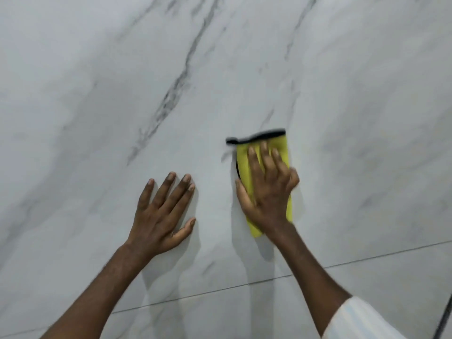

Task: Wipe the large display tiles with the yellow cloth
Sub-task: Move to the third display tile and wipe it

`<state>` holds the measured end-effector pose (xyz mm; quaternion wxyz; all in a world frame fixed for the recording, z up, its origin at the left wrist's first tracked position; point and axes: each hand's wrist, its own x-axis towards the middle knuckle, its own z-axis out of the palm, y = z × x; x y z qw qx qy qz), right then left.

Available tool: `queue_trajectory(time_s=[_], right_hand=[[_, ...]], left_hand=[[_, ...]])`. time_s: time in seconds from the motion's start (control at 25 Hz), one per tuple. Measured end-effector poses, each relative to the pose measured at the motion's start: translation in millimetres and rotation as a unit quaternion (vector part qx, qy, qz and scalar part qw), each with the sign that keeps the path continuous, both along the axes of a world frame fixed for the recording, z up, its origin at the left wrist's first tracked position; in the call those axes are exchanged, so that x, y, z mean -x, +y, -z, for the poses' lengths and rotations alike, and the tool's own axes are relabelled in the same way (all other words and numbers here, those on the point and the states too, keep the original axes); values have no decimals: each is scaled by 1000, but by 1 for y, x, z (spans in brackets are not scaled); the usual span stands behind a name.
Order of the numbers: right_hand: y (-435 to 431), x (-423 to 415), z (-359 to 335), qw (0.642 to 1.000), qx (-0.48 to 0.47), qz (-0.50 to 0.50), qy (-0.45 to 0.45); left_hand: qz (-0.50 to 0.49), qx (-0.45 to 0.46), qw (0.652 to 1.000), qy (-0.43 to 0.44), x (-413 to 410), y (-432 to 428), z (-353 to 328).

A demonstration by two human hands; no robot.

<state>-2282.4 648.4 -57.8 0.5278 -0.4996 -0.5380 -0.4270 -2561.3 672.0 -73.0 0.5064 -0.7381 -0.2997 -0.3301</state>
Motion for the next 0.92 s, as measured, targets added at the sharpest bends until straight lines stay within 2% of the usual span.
queue_trajectory(time_s=[0.12,0.2,0.28,0.4,0.48,0.56,0.64,0.72,0.84,0.92], right_hand=[[-10,5,127,996,80,8,-31],[-18,8,165,994,106,1,-25],[-16,16,143,995,97,-10,-18],[-9,33,43,998,51,-29,-20],[-4,43,-10,999,17,-35,2],[-2,50,-16,999,-3,-30,20],[1,52,30,1000,6,-17,7],[-2,54,110,999,41,-15,-16],[-16,67,223,992,121,-10,-32],[-22,76,246,989,145,-20,-6]], left_hand=[[9,-4,1000,-13,-5,1,-1],[15,-4,1000,-17,-6,2,1],[13,-4,1000,-18,-6,2,2],[19,-4,1000,-24,-5,1,1],[44,26,998,-28,-7,-5,1],[76,63,995,-24,1,-14,-3],[66,46,996,-33,21,-20,-19],[17,9,998,-60,42,-16,-34],[-19,-18,999,-38,54,2,-33],[-16,-39,999,-33,54,10,-26]])
